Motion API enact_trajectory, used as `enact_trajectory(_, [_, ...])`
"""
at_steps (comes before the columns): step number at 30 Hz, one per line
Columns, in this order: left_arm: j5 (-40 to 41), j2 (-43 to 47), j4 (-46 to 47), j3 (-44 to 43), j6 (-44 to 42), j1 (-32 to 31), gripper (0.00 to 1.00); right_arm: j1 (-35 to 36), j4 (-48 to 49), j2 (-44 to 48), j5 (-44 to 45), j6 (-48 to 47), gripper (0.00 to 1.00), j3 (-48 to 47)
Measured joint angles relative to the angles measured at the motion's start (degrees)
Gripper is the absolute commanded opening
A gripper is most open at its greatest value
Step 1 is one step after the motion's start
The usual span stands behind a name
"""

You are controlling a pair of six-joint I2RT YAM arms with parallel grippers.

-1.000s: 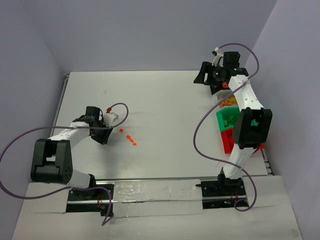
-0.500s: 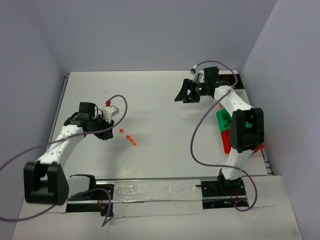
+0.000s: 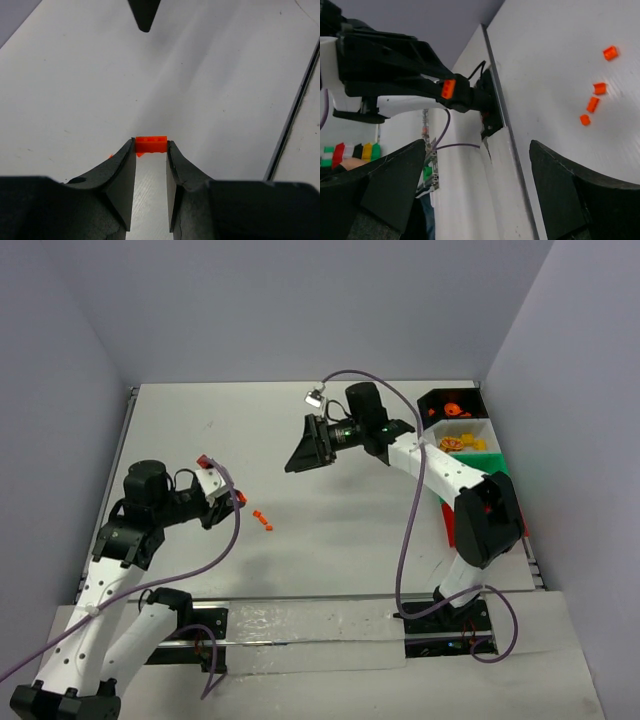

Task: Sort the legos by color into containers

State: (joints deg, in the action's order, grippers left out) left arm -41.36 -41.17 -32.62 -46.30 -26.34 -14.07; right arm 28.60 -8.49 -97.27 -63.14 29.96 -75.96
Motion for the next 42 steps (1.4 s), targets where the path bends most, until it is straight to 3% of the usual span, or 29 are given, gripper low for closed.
enact_trajectory(8, [0.24,1.47,3.7,1.09,1.04,-3.03,0.0,8.15,3.11,-2.18,-0.76,4.54,0.82,-6.57])
enact_trajectory(14, [1.35,1.53,4.87,1.09,1.85,-4.88,0.0,12.53,4.91,-7.21,-2.01,7.65,0.68,-6.67])
enact_trajectory(31, [4.2,0.59,6.56,1.09,3.24,-8.51,0.0,14.36,10.0,-8.31,-3.69,12.81,0.4,-6.89])
enact_trajectory(39, [5.83,0.96,7.78,1.04,4.1,-9.24,0.0,14.27,12.63,-8.31,-3.84,15.31,0.03,-6.48])
enact_trajectory(41, [6.62,0.96,7.79,1.05,4.51,-9.55,0.09,14.19,13.49,-8.31,-3.78,16.27,0.0,-5.99])
enact_trajectory(42, [7.07,0.95,7.8,1.07,4.81,-9.64,0.24,14.15,13.98,-8.31,-3.82,16.73,0.0,-5.72])
